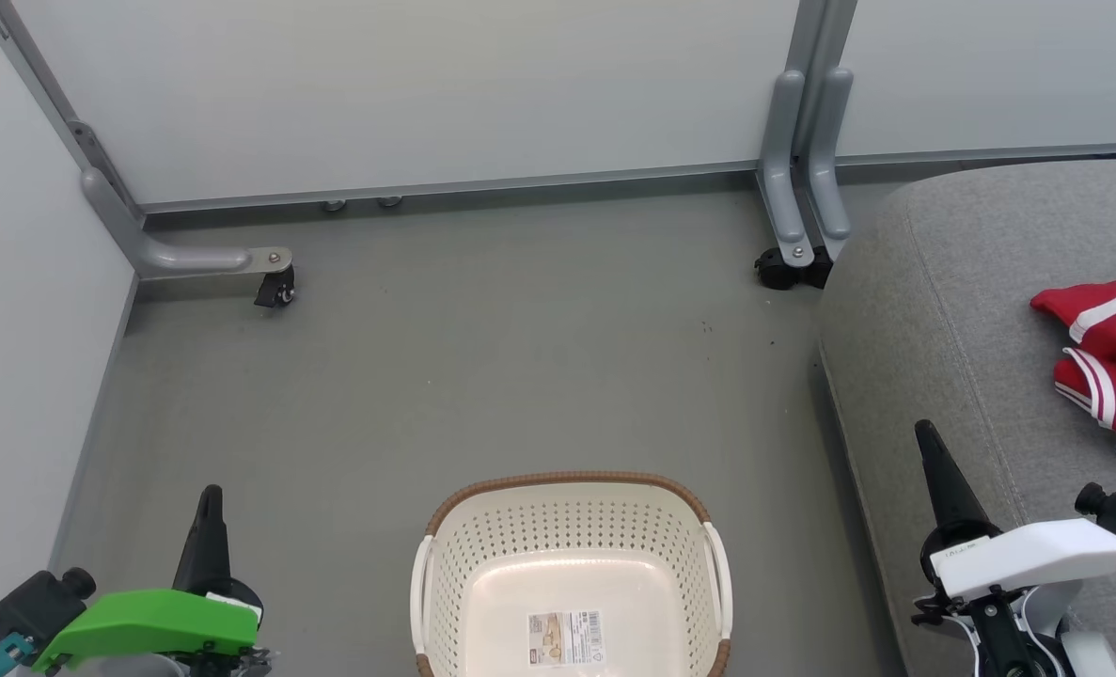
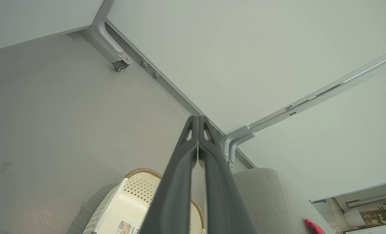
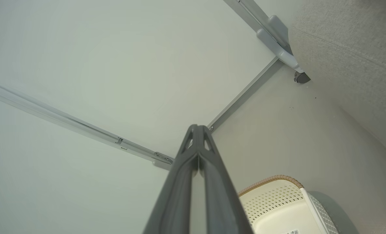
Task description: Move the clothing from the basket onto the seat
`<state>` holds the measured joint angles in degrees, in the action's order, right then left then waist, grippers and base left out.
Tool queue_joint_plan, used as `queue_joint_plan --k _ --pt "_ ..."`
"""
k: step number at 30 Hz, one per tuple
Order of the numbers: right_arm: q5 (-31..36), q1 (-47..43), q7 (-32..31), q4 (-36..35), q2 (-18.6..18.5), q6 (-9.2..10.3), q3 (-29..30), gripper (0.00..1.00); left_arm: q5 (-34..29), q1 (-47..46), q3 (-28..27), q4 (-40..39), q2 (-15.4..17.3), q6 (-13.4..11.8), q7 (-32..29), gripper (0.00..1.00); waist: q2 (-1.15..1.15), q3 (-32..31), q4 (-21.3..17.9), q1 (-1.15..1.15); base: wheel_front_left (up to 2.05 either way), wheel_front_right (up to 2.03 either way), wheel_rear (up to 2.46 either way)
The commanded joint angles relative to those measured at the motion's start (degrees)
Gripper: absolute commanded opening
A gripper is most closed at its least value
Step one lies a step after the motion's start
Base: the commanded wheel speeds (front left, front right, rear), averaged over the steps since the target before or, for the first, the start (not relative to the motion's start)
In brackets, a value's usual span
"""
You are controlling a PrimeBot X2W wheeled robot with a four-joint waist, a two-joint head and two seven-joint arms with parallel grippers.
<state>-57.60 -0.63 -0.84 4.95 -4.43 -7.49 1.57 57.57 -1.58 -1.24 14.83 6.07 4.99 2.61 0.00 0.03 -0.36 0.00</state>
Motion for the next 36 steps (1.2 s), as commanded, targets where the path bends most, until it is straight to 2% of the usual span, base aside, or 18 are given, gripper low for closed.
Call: queue_joint_plan --k 1,36 --pt "-1.9 1.5 -0.2 -0.1 -0.4 -0.01 0.3 0.0 1.9 -1.7 -0.5 -0.7 0.0 0.3 -0.4 0.0 0.0 0.0 0.0 0.0 0.0 0.0 0.0" --pt "-22.3 4.7 -2.2 5.2 -0.4 -0.01 1.6 0.0 21.0 -3.6 -3.4 -0.8 -1.9 1.7 -5.6 0.0 0.0 0.1 0.2 0.0 0.0 0.0 0.0"
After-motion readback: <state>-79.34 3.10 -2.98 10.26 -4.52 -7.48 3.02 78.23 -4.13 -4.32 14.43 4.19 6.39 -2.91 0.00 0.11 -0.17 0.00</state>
